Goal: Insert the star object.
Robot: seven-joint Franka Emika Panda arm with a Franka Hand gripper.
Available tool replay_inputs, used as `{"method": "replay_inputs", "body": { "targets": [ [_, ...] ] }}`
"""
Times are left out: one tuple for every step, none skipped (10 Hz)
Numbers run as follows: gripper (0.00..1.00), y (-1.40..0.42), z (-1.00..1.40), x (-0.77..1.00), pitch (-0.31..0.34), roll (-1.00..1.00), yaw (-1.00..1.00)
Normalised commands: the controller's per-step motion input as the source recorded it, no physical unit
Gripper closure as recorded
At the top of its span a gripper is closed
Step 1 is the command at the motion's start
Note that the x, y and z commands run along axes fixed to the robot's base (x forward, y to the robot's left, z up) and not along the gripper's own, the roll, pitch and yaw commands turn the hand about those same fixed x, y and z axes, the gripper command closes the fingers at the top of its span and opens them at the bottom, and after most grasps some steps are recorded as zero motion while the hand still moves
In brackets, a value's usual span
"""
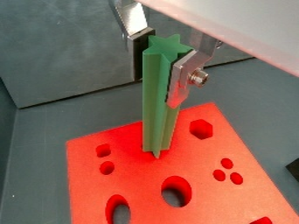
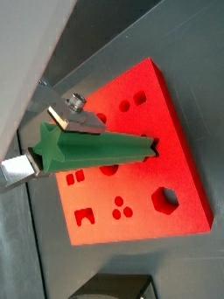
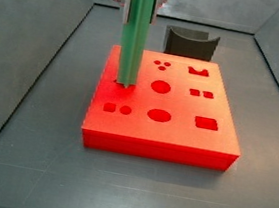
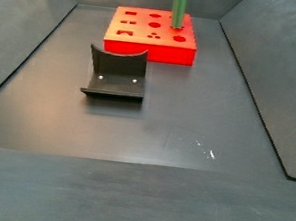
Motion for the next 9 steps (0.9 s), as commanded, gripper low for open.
{"method": "replay_inputs", "body": {
  "targets": [
    [1.00, 0.00, 0.00, -0.10, 0.000, 0.00, 0.00],
    [1.00, 0.00, 0.00, -0.07, 0.000, 0.00, -0.02],
    [1.00, 0.00, 0.00, -0.05, 0.000, 0.00, -0.02],
    [1.00, -0.03, 0.00, 0.00, 0.000, 0.00, 0.00],
    [1.00, -0.05, -0.08, 0.00, 0.000, 0.00, 0.00],
    [1.00, -0.15, -0.43, 0.00, -0.070, 0.04, -0.01],
    [1.00, -0.12, -0.76, 0.00, -0.151, 0.09, -0.05],
    [1.00, -0.05, -0.59, 0.00, -0.084, 0.15, -0.10],
    [1.00, 0.00, -0.23, 0.00, -0.043, 0.00, -0.21]
  ]
}}
